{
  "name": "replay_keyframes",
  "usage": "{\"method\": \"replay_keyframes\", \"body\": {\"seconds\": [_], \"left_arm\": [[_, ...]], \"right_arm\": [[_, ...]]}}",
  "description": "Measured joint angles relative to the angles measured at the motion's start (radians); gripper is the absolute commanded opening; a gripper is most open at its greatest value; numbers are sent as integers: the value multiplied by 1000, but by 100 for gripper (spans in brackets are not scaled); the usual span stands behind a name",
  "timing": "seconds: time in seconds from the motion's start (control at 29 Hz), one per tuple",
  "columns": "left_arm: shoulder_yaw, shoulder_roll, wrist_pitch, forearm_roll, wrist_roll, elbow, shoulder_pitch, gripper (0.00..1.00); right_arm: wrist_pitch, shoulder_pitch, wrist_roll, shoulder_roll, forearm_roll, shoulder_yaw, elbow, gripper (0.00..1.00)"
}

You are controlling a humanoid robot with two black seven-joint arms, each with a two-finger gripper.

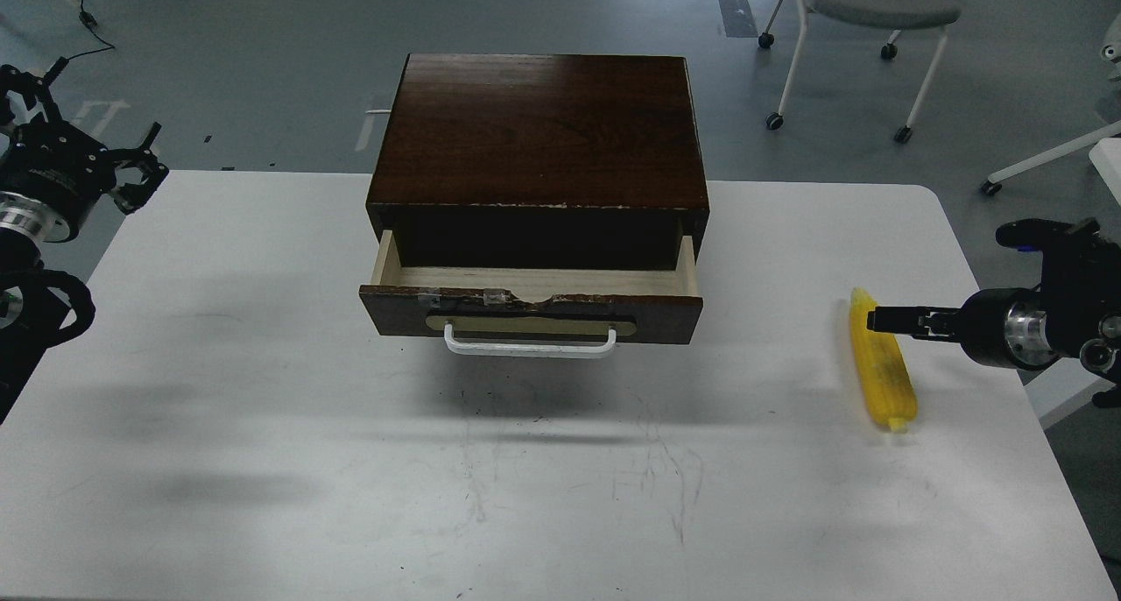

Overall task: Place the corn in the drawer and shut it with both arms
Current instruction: 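Grasp the yellow corn cob with the right gripper, then lift the corn with the right gripper and carry it over the open drawer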

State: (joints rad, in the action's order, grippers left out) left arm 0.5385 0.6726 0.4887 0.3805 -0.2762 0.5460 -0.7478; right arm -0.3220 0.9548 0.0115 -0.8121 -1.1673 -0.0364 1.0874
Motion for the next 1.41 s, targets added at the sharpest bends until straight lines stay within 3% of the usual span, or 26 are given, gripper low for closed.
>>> {"method": "replay_keyframes", "body": {"seconds": [0.17, 0.24, 0.28, 0.38, 0.45, 0.76, 1.03, 1.21, 1.41], "left_arm": [[0, 6, 0, 0, -18, -6, 4, 98], [0, 6, 0, 0, -24, -17, 4, 98], [0, 6, 0, 0, -26, -21, 3, 98], [1, 5, 0, 0, -27, -29, -1, 98], [1, 4, 0, 0, -27, -30, -2, 98], [0, 8, 0, -3, -28, -32, -6, 98], [-2, 73, 0, -9, -15, -35, -20, 98], [-1, 84, 0, -9, -21, -67, -42, 98], [1, 89, 0, -5, -27, -71, -44, 98]], "right_arm": [[0, -34, -1, 57, 1, -1, -19, 71], [0, -47, -2, 74, 1, -1, -30, 55], [0, -51, -3, 78, 1, -1, -34, 36], [1, -54, -5, 82, 4, 0, -37, 19], [1, -54, -13, 83, 5, 1, -35, 0], [9, 28, -24, 63, 9, 5, -22, 0], [-59, 410, -17, -54, -7, 1, 145, 0], [-105, 651, -7, 22, -9, 6, 168, 0], [-126, 750, 3, 155, -159, 2, 270, 0]]}}
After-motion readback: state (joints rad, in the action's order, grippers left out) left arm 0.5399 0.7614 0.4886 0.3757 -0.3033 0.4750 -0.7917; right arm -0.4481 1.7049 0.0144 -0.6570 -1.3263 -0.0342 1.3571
